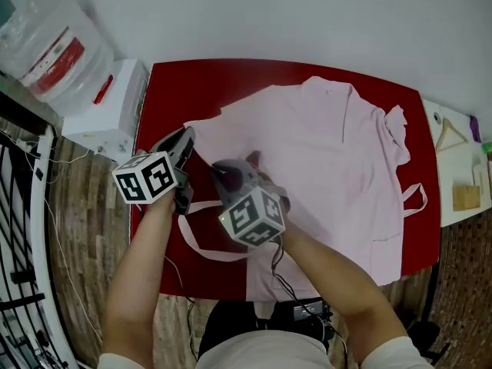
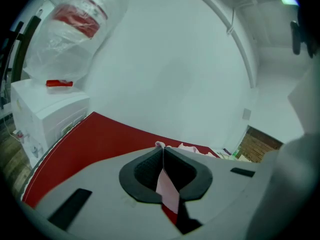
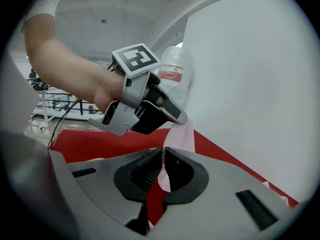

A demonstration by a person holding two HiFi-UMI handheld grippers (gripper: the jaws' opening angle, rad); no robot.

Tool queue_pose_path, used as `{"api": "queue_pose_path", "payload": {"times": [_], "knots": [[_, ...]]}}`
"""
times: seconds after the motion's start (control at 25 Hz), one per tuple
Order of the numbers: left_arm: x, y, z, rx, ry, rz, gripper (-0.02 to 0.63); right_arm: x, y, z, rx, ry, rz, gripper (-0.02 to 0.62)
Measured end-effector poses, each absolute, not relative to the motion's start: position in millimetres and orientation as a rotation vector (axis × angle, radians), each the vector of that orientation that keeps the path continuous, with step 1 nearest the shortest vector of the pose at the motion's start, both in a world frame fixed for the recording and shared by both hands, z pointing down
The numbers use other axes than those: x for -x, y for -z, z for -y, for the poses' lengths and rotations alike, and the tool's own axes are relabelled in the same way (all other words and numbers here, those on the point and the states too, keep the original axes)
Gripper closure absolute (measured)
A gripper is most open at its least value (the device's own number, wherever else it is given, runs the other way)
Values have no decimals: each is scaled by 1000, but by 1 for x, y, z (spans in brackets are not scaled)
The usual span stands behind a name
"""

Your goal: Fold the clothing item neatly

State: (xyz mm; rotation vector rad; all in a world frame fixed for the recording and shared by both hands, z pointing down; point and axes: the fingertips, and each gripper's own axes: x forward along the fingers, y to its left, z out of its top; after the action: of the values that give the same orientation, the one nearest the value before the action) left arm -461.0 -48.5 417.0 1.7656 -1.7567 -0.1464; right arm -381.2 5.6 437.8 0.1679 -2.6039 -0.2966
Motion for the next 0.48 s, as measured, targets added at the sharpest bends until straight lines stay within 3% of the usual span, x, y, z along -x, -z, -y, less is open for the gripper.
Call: {"api": "queue_pose_path", "payload": {"times": [0.48], "knots": [[355,-344,111,-2010,69,1746,592,300,-389,38,-300,205,2717,566]]}}
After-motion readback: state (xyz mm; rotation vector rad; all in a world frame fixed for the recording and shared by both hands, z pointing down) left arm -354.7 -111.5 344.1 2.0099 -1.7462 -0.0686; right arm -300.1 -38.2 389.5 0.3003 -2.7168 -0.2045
